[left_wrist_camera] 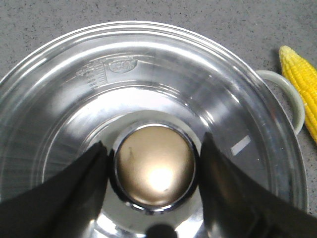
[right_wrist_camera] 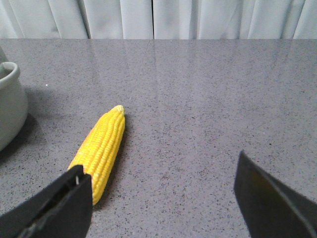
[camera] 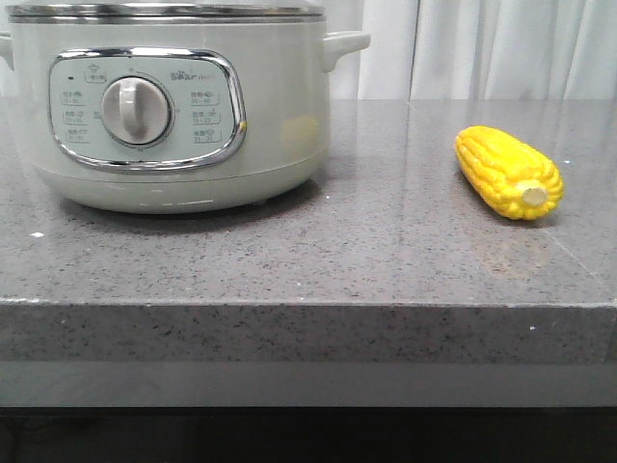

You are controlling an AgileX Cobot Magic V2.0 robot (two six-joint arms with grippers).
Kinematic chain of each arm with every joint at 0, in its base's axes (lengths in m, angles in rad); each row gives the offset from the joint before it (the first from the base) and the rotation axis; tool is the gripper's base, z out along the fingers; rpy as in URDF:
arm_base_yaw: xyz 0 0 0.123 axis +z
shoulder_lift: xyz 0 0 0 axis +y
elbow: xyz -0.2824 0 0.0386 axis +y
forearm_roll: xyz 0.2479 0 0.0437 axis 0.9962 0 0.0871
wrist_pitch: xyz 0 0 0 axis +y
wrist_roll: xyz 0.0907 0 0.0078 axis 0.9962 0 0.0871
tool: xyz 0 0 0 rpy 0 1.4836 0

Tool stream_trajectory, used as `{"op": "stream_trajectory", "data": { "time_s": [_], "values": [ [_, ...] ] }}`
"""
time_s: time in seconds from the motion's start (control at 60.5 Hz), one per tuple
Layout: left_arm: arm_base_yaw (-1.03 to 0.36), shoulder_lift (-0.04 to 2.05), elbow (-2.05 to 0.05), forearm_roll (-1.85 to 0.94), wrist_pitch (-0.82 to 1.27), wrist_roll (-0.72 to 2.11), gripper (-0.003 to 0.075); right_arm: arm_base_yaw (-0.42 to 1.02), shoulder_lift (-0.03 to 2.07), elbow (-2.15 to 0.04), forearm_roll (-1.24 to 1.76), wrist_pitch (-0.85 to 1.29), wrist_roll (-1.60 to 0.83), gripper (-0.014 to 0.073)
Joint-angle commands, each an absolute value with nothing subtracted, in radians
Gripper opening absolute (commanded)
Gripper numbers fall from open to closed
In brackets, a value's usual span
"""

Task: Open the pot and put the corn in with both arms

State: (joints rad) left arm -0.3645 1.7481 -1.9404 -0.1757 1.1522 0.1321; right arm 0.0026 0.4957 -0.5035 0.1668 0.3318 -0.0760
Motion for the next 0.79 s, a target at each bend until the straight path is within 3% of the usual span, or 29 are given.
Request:
{"op": "stream_trajectory", "data": {
  "time_s": [0.0,0.182,0.777],
  "values": [
    [-0.37,1.704,-1.974,-0.186,1.107,0.126,0.0274,-0.002,0.506,-0.541,0.159,0.261,-0.088,0.0603],
    [-0.37,1.704,-1.986,-0.186,1.105,0.126,0.0242,-0.002,0.506,-0.541,0.159,0.261,-0.088,0.0603],
    [-0.37,1.563,-2.046,-0.186,1.067,0.157,0.0242,-0.002,0.506,-0.541,0.159,0.261,-0.088,0.0603]
  ]
}}
